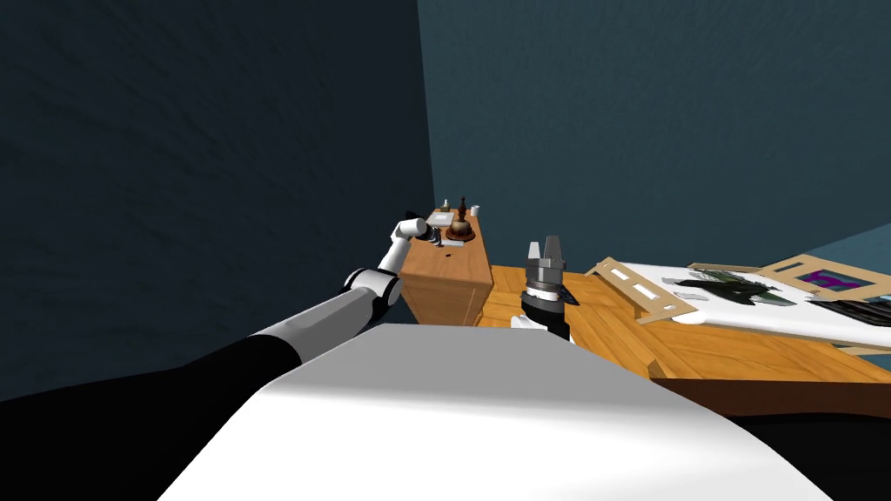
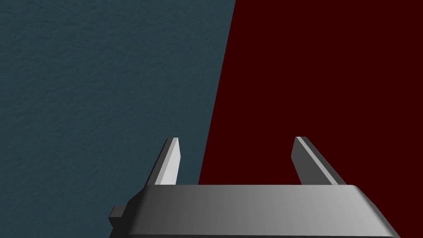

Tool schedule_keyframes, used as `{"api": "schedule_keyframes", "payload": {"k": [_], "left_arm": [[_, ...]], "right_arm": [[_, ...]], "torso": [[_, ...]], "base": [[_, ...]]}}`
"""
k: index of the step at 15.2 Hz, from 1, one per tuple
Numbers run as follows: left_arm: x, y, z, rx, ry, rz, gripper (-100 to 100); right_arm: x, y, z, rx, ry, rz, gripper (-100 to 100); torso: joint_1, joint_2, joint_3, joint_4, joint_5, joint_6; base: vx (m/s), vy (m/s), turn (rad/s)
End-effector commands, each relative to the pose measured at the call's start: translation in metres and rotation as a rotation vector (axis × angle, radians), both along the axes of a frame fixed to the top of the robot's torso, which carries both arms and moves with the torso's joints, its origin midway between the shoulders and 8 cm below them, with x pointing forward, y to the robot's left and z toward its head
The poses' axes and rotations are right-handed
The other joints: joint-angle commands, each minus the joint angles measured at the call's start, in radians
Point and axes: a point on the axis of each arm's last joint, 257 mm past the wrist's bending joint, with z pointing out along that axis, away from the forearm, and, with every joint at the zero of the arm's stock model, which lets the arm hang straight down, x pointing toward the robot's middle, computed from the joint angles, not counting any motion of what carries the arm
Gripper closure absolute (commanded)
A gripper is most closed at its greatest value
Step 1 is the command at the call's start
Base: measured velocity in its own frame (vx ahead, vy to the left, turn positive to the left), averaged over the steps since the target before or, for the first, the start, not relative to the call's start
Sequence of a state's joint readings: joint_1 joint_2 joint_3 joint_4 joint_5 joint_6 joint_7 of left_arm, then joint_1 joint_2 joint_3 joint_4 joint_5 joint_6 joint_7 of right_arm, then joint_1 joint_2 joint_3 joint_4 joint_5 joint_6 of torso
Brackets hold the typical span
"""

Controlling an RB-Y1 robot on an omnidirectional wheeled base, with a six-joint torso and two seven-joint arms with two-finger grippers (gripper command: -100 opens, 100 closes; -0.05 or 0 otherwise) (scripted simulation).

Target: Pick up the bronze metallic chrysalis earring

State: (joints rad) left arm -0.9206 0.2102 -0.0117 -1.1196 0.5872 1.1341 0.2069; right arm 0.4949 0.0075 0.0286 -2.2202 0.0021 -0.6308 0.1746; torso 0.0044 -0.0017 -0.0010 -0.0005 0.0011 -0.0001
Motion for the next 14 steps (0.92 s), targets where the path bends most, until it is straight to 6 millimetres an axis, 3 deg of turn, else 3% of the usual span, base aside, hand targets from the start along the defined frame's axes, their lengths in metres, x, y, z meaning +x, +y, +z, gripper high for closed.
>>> {"api": "schedule_keyframes", "payload": {"k": [1, 3, 4, 6, 7, 9, 10, 14], "left_arm": [[-0.007, -0.017, 0.001, -0.002, 0.054, -0.037, -100], [-0.013, -0.016, -0.006, 0.009, 0.085, -0.044, -100], [-0.018, -0.030, -0.004, 0.004, 0.121, -0.071, -100], [-0.023, -0.029, -0.008, 0.014, 0.145, -0.078, -100], [-0.031, -0.043, -0.008, 0.013, 0.185, -0.106, -100], [-0.035, -0.042, -0.011, 0.020, 0.203, -0.112, -100], [-0.043, -0.054, -0.010, 0.021, 0.242, -0.139, -100], [-0.059, -0.064, -0.015, 0.037, 0.311, -0.175, -100]], "right_arm": [[0.000, 0.000, 0.000, 0.000, 0.000, 0.000, 0], [0.000, 0.000, 0.000, 0.000, 0.000, 0.000, 0], [0.000, 0.000, 0.000, 0.000, 0.000, 0.000, 0], [0.000, 0.000, 0.000, 0.000, 0.000, 0.000, 0], [0.000, 0.000, 0.000, 0.000, 0.000, 0.000, 0], [0.000, 0.000, 0.000, 0.000, 0.000, 0.000, 0], [0.000, 0.000, 0.000, 0.000, 0.000, 0.000, 0], [0.000, 0.000, 0.000, 0.000, 0.000, 0.000, 0]], "torso": [[0.000, 0.000, 0.000, 0.000, 0.000, 0.000], [0.000, 0.000, 0.000, 0.000, 0.000, 0.000], [-0.001, 0.000, 0.000, 0.000, 0.000, 0.000], [0.000, 0.000, 0.000, 0.000, 0.000, 0.000], [-0.001, 0.000, 0.000, 0.000, 0.000, 0.000], [-0.001, 0.000, 0.000, 0.000, 0.000, 0.000], [-0.001, 0.000, 0.000, 0.000, 0.000, 0.000], [-0.002, 0.000, 0.000, 0.000, 0.000, 0.000]], "base": [[0.001, 0.068, -0.023], [0.002, 0.061, -0.034], [0.011, 0.062, -0.024], [0.015, 0.061, -0.030], [0.007, 0.059, -0.024], [0.009, 0.056, -0.028], [0.007, 0.054, -0.021], [0.007, 0.052, -0.026]]}}
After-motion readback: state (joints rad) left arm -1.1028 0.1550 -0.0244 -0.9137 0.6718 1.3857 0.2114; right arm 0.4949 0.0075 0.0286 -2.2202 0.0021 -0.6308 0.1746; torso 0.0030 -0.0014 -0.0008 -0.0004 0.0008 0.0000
